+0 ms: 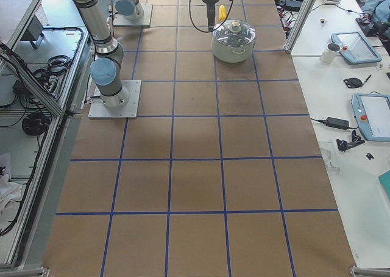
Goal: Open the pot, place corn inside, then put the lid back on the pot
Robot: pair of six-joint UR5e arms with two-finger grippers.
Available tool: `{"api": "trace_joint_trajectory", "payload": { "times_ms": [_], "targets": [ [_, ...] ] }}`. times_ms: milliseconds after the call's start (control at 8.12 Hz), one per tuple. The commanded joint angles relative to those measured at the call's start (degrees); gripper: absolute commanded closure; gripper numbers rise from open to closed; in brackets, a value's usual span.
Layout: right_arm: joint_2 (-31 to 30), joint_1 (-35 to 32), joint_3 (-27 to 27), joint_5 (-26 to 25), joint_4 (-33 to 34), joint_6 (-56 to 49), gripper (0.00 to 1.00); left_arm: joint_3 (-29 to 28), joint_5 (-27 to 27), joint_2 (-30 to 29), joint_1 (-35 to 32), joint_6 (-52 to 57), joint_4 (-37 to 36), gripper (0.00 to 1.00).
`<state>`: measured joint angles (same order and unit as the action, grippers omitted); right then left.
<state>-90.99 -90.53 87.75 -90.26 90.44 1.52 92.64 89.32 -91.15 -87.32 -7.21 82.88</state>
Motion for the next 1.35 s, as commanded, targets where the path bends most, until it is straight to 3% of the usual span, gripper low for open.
{"api": "trace_joint_trajectory", "payload": {
  "times_ms": [0,369,738,985,1231],
  "targets": [
    [0.02,-0.09,-0.03,0.09,0.09,0.06,0.0,-0.09,-0.02,0.09,0.05,0.52,0.0,0.0],
    [0.02,0.0,-0.03,0.09,0.09,-0.02,0.0,-0.79,-1.61,0.27,1.71,11.73,0.35,0.0],
    [-0.07,-0.18,0.23,0.09,0.09,0.15,0.0,-0.62,-1.96,-1.83,8.47,34.48,-1.4,0.0],
    [0.37,-0.18,0.76,0.17,0.87,-2.2,0.0,-0.44,-1.69,-6.13,9.01,47.55,-9.46,0.0],
    [1.07,-0.26,0.05,5.0,1.57,-2.92,0.0,-0.18,-2.04,-9.82,9.01,56.3,-15.37,0.0]
  ]
}}
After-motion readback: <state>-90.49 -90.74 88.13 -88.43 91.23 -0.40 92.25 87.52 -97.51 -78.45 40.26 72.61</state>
